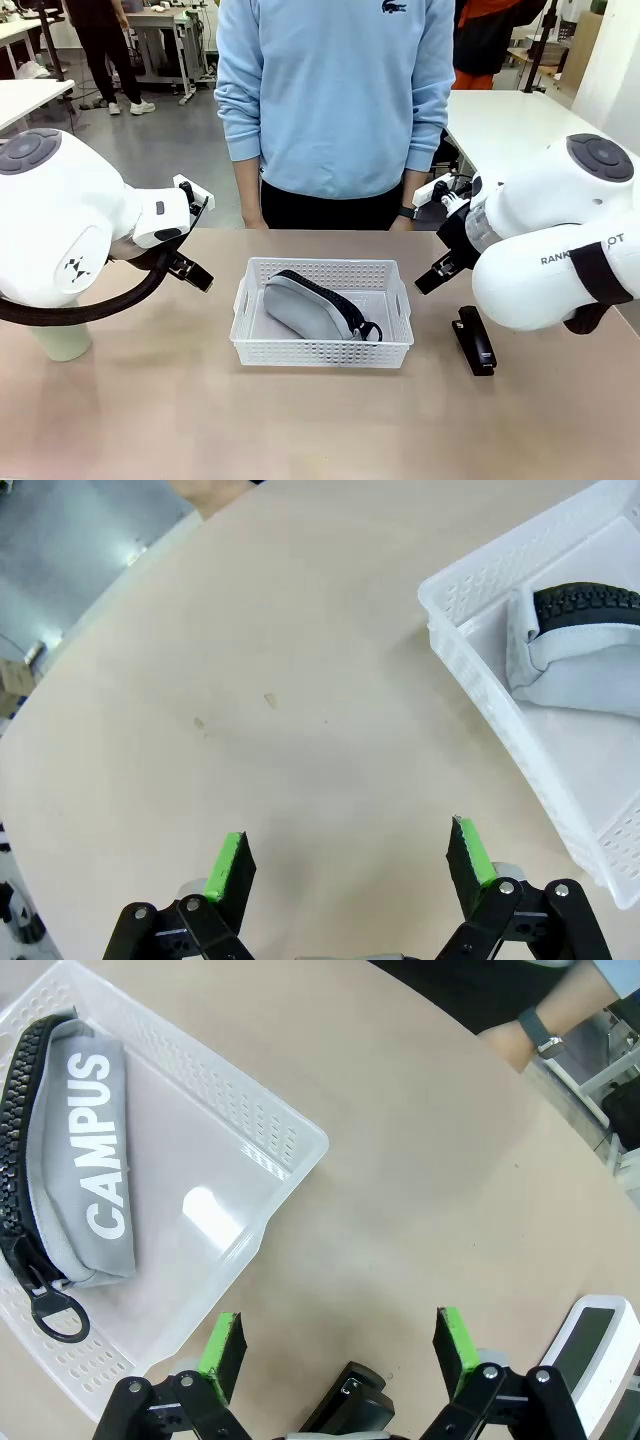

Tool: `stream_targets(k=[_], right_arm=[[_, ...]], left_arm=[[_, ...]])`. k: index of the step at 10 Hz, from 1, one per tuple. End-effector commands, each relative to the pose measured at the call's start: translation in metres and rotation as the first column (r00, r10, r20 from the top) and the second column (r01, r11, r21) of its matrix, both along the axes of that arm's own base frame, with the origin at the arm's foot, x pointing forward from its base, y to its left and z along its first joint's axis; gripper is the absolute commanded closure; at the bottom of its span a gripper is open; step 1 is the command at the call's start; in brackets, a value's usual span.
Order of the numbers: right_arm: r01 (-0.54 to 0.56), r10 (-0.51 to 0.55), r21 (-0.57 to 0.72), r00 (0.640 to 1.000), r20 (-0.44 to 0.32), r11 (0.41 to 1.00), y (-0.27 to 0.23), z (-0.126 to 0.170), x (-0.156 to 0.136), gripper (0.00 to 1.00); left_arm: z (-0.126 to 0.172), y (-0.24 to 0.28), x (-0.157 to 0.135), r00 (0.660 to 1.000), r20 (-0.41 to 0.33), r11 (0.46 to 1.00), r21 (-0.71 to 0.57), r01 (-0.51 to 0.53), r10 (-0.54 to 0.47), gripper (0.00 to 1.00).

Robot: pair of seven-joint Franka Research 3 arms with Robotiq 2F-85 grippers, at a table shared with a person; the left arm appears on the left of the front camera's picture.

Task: Efficiently arrange items inside the basket to fit them all.
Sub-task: Pick up the Digital clock and place it inside the Organizing basket.

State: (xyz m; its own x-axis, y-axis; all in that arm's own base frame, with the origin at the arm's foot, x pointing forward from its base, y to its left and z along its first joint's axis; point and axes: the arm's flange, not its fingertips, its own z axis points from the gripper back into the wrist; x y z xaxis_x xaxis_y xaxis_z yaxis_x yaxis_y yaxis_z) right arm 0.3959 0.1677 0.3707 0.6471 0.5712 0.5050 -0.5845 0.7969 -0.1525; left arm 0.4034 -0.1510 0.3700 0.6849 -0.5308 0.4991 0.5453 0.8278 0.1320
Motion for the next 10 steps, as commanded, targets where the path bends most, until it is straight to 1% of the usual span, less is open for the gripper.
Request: stream_targets(k=[1,10], right_arm=[[0.0,0.0,0.001,1.0,0.0,1.0,-0.0001,0.0001,0.0,0.0],[0.0,0.0,0.001,1.0,0.0,1.0,-0.0001,0.0001,0.0,0.0]], left_arm=[[0.0001,0.0,0.0,1.0,0.0,1.0,0.0,0.0,0.0,0.0],[0.0001,0.0,0.0,1.0,0.0,1.0,0.0,0.0,0.0,0.0]])
